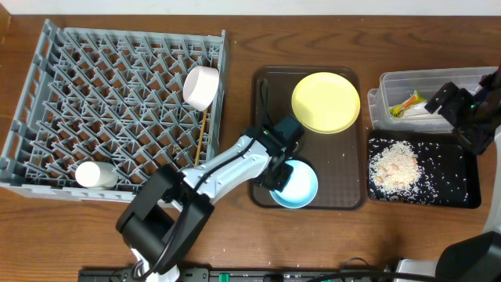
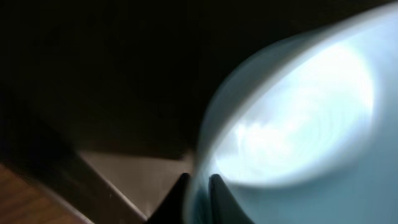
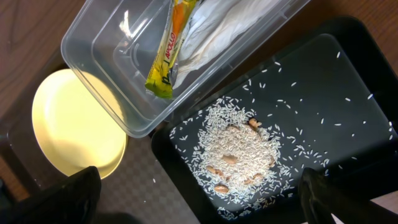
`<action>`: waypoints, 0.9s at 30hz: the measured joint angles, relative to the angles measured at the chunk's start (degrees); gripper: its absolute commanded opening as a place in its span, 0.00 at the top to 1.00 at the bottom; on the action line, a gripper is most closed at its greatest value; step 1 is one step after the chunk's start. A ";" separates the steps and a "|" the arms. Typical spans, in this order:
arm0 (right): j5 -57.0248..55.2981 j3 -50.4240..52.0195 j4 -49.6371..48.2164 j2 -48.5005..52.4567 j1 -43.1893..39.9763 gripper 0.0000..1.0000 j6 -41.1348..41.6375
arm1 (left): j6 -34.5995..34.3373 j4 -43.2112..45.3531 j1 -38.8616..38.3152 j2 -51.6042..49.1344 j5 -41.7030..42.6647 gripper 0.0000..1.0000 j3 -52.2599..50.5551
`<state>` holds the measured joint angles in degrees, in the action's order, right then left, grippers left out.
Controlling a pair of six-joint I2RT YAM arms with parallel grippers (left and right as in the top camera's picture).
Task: Sort waste into correct bins and load items into the dishwasher
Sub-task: 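Reach the left gripper to the light-blue bowl and grasp its rim, then carry the light-blue bowl to the rack beside the pink bowl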
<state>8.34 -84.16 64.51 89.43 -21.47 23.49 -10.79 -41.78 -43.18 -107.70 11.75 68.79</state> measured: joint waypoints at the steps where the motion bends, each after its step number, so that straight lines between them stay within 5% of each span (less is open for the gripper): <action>1: 0.00 0.00 0.00 0.00 0.00 0.01 0.00 | -0.22 0.28 0.04 -0.22 0.02 0.92 0.00; 14: 0.00 -0.02 0.00 0.00 0.00 0.01 0.00 | -3.10 -10.88 5.66 5.16 -3.30 0.93 9.92; 21: 0.00 -0.02 0.00 0.00 0.00 0.01 0.00 | -4.07 -18.34 17.53 20.11 -23.47 0.92 15.08; 27: 0.00 -0.02 -0.02 0.00 0.00 0.01 0.00 | -9.03 -30.34 20.20 22.38 -45.40 0.92 14.53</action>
<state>8.34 -84.18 64.49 89.43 -21.47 23.49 -19.81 -72.12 -22.98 -85.32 -33.65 83.33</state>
